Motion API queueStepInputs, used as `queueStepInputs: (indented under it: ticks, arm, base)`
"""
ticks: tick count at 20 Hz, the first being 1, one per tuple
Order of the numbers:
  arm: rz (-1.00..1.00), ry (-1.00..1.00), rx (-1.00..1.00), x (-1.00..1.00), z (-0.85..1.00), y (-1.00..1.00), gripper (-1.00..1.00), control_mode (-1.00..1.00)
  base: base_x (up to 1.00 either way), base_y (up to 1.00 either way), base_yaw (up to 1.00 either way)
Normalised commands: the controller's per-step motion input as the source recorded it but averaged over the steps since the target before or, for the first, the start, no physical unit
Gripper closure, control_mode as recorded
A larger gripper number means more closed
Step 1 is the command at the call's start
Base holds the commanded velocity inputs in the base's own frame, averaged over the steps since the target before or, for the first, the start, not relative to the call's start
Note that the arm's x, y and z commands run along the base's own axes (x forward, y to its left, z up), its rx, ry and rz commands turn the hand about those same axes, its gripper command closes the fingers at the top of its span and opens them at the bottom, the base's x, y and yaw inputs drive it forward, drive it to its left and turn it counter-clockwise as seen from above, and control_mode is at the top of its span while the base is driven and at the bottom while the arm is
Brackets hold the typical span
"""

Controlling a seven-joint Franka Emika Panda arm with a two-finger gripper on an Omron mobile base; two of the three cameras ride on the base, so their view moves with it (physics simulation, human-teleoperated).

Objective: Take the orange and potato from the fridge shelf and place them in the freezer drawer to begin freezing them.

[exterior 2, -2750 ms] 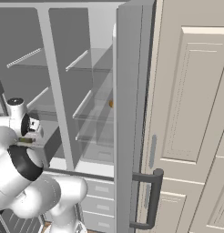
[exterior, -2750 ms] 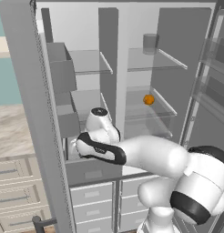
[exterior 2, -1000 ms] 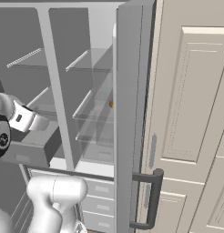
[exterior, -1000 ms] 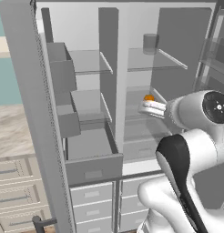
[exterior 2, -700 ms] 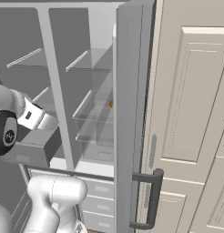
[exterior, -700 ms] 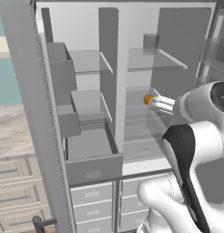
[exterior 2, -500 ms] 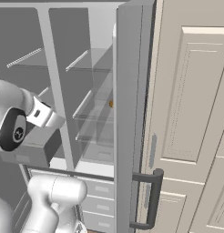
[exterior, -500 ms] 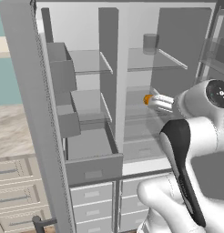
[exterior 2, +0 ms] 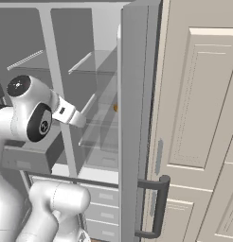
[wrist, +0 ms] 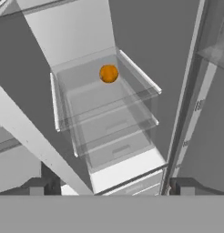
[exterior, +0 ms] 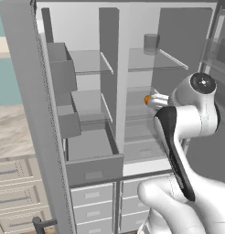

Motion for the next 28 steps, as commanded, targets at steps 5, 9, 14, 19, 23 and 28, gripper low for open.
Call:
queueStepInputs:
  ticks: [5, 9, 14, 19, 23, 28]
  arm:
    - [0.0, 0.01, -0.02, 0.42, -0.21, -0.55, -1.0, -1.0]
    - [0.0, 0.02, -0.03, 0.36, -0.1, -0.03, -1.0, -1.0]
    - [0.0, 0.0, -0.08, 0.54, -0.47, -0.02, -1.0, -1.0]
    - [0.0, 0.0, -0.05, 0.72, -0.26, -0.06, -1.0, -1.0]
    - [0.0, 0.02, -0.02, 0.83, -0.08, -0.14, -1.0, -1.0]
    - [0.0, 0.02, -0.01, 0.73, -0.27, -0.25, -1.0, -1.0]
  base:
    - [0.0, 0.0, 0.0]
    - [0.0, 0.0, 0.0]
    - [0.0, 0.0, 0.0]
    - [0.0, 0.0, 0.0]
    - [0.0, 0.0, 0.0]
    - [0.0, 0.0, 0.0]
